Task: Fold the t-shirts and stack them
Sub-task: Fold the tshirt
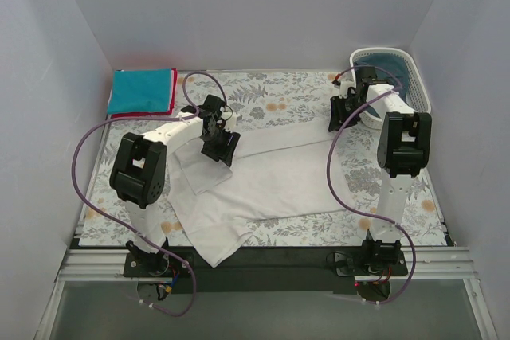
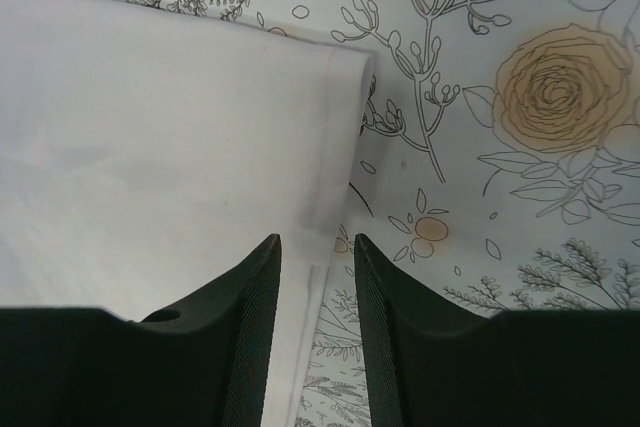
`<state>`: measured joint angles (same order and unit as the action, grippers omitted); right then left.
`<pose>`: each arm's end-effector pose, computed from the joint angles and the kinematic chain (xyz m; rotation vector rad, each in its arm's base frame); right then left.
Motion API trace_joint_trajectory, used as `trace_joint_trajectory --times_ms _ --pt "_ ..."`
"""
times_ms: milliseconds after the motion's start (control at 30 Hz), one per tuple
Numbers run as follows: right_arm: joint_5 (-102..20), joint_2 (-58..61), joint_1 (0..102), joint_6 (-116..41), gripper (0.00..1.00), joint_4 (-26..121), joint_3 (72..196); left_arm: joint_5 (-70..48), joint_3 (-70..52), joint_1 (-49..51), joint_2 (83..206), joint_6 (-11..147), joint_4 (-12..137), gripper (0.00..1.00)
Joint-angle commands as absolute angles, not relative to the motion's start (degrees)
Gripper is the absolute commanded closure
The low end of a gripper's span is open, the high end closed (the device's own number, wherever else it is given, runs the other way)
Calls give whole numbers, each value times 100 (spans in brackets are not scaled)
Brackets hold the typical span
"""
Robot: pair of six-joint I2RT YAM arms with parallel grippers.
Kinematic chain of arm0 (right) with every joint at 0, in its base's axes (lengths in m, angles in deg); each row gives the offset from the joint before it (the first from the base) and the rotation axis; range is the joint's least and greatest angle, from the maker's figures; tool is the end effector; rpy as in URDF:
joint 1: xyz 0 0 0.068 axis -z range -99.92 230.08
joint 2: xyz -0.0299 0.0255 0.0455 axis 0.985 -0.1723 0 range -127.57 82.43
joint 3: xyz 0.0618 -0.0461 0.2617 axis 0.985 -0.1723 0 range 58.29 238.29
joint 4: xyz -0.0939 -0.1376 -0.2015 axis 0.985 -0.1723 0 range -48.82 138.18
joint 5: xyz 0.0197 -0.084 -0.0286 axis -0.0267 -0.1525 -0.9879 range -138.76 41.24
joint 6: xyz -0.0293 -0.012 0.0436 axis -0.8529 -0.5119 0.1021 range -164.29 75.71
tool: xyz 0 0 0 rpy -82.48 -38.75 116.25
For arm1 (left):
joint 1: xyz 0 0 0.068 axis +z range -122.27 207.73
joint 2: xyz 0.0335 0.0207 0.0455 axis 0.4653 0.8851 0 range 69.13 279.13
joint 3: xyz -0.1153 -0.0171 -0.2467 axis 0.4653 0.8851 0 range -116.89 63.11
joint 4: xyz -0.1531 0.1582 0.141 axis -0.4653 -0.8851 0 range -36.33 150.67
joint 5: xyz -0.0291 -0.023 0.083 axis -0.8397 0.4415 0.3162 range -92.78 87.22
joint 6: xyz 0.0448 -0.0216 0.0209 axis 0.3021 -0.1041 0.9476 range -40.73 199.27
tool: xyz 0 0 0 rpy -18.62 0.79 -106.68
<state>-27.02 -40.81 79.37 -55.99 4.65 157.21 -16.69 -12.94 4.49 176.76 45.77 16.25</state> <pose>0.4528 0.0188 0.1889 -0.3907 2.6596 0.4632 0.3333 -0.1524 0.1827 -0.2236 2.9938 -0.4974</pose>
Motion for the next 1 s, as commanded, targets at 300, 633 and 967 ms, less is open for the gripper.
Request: trace_joint_trajectory --times_ms 300,633,967 --pt "-2336 -4342 7946 -5316 58 195 15840 -1192 -1493 330 17749 4543 1699 48" --pt "-2380 -4290 8122 -5343 63 151 15717 -1192 -1520 312 17811 4534 1708 53" --pt "-2029 -4351 8122 -5317 66 37 15664 -1236 -1467 304 17811 4508 1681 56"
